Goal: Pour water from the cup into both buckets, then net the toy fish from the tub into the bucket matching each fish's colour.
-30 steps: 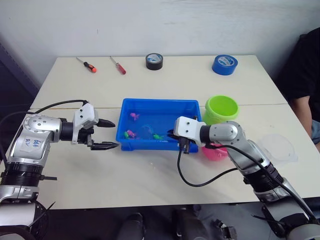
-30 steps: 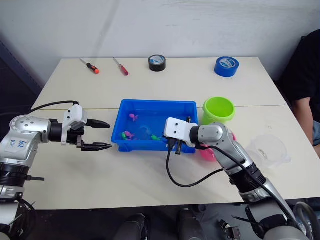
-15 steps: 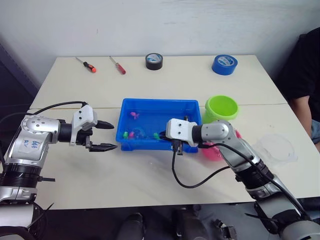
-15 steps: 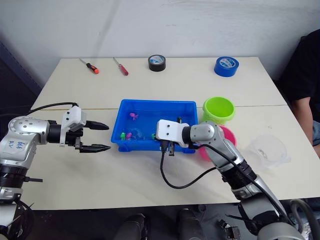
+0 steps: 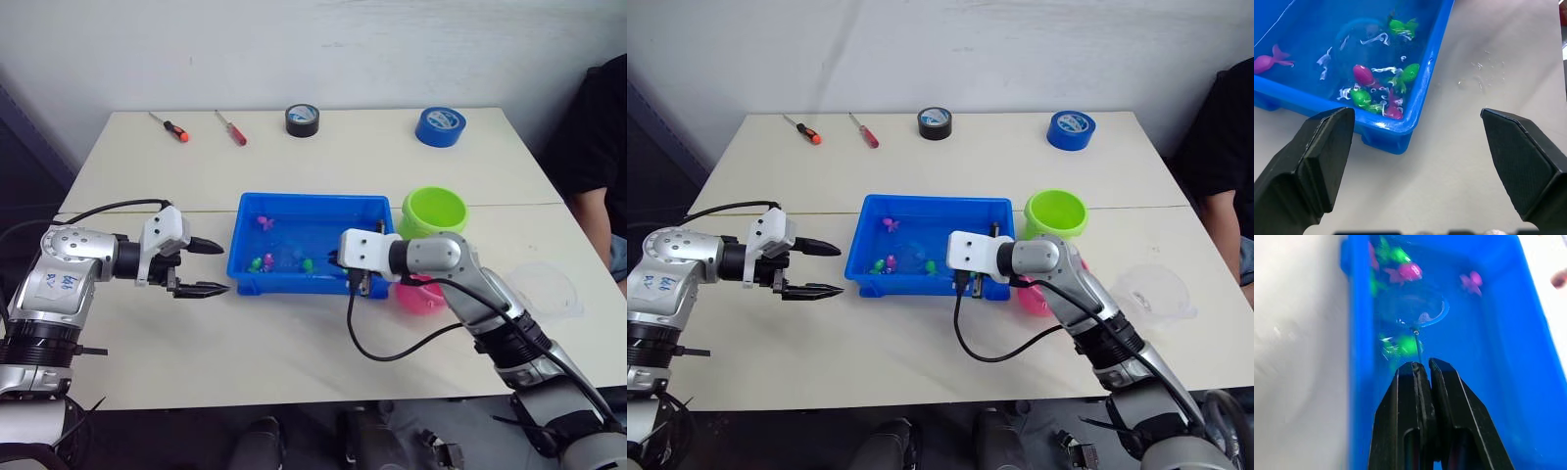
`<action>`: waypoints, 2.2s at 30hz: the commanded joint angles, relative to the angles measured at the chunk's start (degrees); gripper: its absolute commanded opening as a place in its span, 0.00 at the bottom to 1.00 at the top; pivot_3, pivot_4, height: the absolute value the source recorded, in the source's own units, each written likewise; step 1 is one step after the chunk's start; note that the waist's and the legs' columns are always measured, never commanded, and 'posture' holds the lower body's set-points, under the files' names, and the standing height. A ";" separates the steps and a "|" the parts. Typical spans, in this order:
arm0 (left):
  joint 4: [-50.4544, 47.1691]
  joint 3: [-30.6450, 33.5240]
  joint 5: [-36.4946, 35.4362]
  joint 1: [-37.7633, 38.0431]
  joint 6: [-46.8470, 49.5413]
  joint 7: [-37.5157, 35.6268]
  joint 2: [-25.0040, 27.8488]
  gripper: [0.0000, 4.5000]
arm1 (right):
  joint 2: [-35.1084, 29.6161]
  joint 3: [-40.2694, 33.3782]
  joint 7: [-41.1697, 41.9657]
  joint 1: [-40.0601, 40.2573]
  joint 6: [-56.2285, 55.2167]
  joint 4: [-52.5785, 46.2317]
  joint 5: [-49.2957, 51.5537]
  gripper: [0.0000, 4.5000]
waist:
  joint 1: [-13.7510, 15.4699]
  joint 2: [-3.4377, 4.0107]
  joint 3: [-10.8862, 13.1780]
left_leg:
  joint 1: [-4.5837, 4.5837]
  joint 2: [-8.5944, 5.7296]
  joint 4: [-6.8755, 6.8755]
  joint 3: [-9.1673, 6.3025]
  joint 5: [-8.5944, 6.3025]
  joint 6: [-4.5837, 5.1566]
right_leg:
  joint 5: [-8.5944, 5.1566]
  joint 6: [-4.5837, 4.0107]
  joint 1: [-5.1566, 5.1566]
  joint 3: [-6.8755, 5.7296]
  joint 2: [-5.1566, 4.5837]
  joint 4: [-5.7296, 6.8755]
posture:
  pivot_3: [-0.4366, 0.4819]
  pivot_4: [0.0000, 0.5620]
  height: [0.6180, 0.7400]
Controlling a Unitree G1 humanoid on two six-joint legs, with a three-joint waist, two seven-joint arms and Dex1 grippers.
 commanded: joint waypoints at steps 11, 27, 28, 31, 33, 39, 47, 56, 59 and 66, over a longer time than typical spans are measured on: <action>-1.11 0.55 0.04 -0.53 0.50 -1.89 1.94 0.99 | 3.08 -8.31 0.24 -1.59 16.90 -15.63 10.23 0.00 | -0.08 0.00 0.00 | 0.00 0.02 -0.03 -0.01 -0.01 0.02 | 0.00 0.00 -0.01 0.01 0.00 0.02 | 0.48 0.27 0.97; -1.77 -0.10 0.57 -0.44 1.00 -2.84 2.83 0.99 | 1.16 1.13 -2.98 1.09 5.33 -10.16 0.17 0.00 | -0.08 -0.01 -0.01 | -0.01 -0.01 -0.03 0.00 -0.04 0.07 | 0.00 0.00 0.00 0.00 -0.02 -0.04 | 0.48 0.27 0.97; -1.93 -0.02 0.49 -0.36 1.12 -2.87 2.86 0.99 | 1.43 1.21 -3.06 1.05 4.90 -9.56 0.01 0.00 | -0.11 -0.01 -0.01 | -0.01 -0.01 -0.04 0.00 -0.04 0.06 | 0.00 0.00 -0.02 0.00 -0.02 -0.01 | 0.48 0.27 0.97; -1.95 0.04 0.50 -0.39 1.15 -2.97 2.96 0.99 | 1.91 1.80 -2.99 1.05 3.32 -8.07 -0.81 0.00 | -0.10 -0.01 -0.01 | 0.00 0.00 -0.04 0.00 -0.03 0.05 | 0.00 0.00 -0.02 0.00 -0.01 -0.02 | 0.48 0.27 0.97; -1.74 0.03 0.57 -0.60 1.09 -3.00 2.99 0.99 | 2.20 2.21 -2.77 1.12 2.58 -7.53 -1.16 0.00 | -0.08 -0.01 -0.01 | 0.00 0.00 -0.04 0.00 -0.03 0.05 | 0.00 0.00 -0.01 0.00 -0.01 -0.02 | 0.48 0.27 0.97; -1.72 0.09 0.56 -0.73 0.98 -2.90 2.86 0.99 | 3.68 2.60 -2.40 0.69 1.63 -6.29 -1.43 0.00 | -0.05 -0.01 -0.01 | 0.00 0.00 -0.04 0.00 -0.03 0.05 | 0.00 0.00 -0.01 0.00 -0.01 -0.01 | 0.48 0.27 0.97; -1.76 0.33 0.38 -0.74 0.97 -2.36 2.45 0.99 | 5.25 4.71 -0.50 -1.48 -1.22 -3.96 -2.95 0.00 | -0.12 -0.01 -0.01 | 0.00 0.00 -0.04 0.00 0.00 -0.01 | 0.00 0.00 -0.03 -0.01 -0.01 0.00 | 0.48 0.27 0.97; -1.27 0.57 0.46 -0.90 0.69 -2.23 2.70 0.99 | 8.59 4.01 0.88 -2.60 0.29 -2.22 -1.23 0.00 | -0.23 -0.01 -0.01 | 0.00 0.00 -0.03 0.00 0.01 -0.02 | 0.00 0.00 -0.03 -0.01 -0.01 0.02 | 0.48 0.27 0.97; -0.99 0.59 0.55 -1.04 0.48 -2.14 2.66 0.99 | 10.79 1.11 1.23 -2.60 6.69 -3.64 2.39 0.00 | -0.35 -0.01 -0.01 | 0.00 0.00 -0.03 0.00 0.02 -0.03 | 0.00 0.00 -0.03 -0.01 0.00 0.08 | 0.48 0.27 0.97; -0.43 0.39 0.63 -1.46 0.01 -1.89 2.15 0.99 | 9.51 -0.28 1.36 -2.05 10.92 -5.96 3.97 0.00 | -0.33 -0.01 -0.01 | 0.00 0.00 -0.03 -0.02 0.01 -0.02 | 0.00 -0.01 -0.04 -0.02 -0.01 0.23 | 0.48 0.27 0.97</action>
